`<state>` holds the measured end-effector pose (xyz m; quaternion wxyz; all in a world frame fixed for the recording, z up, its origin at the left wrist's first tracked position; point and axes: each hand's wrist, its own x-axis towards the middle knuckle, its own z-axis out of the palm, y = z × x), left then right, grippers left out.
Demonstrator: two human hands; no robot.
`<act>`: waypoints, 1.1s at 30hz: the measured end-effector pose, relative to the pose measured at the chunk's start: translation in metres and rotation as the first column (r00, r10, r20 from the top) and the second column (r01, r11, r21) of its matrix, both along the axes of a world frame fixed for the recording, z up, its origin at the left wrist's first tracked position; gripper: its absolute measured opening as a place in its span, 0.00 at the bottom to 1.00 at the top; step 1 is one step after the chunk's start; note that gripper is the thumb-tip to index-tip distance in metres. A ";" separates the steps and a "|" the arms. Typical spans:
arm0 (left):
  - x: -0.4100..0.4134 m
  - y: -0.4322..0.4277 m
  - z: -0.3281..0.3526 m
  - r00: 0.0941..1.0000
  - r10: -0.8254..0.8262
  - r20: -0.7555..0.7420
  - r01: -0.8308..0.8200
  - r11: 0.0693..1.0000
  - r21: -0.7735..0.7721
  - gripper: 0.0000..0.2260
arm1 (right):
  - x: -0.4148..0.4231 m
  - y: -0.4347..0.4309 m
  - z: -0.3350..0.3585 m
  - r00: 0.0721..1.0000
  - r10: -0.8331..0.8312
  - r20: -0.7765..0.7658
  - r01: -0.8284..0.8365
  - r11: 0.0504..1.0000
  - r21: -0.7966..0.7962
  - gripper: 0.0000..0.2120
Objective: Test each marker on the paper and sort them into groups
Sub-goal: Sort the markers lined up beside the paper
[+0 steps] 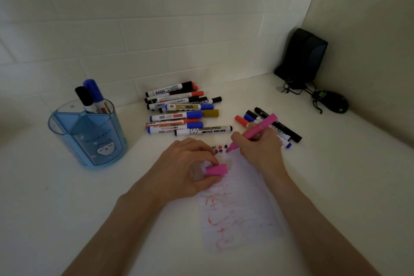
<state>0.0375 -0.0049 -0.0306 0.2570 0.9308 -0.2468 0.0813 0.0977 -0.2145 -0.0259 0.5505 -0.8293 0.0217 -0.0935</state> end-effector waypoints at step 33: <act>-0.002 -0.001 0.010 0.976 0.205 -0.067 -0.213 0.964 -0.159 0.16 | -0.008 -0.001 0.017 0.968 0.242 -0.065 -0.169 0.821 0.545 0.12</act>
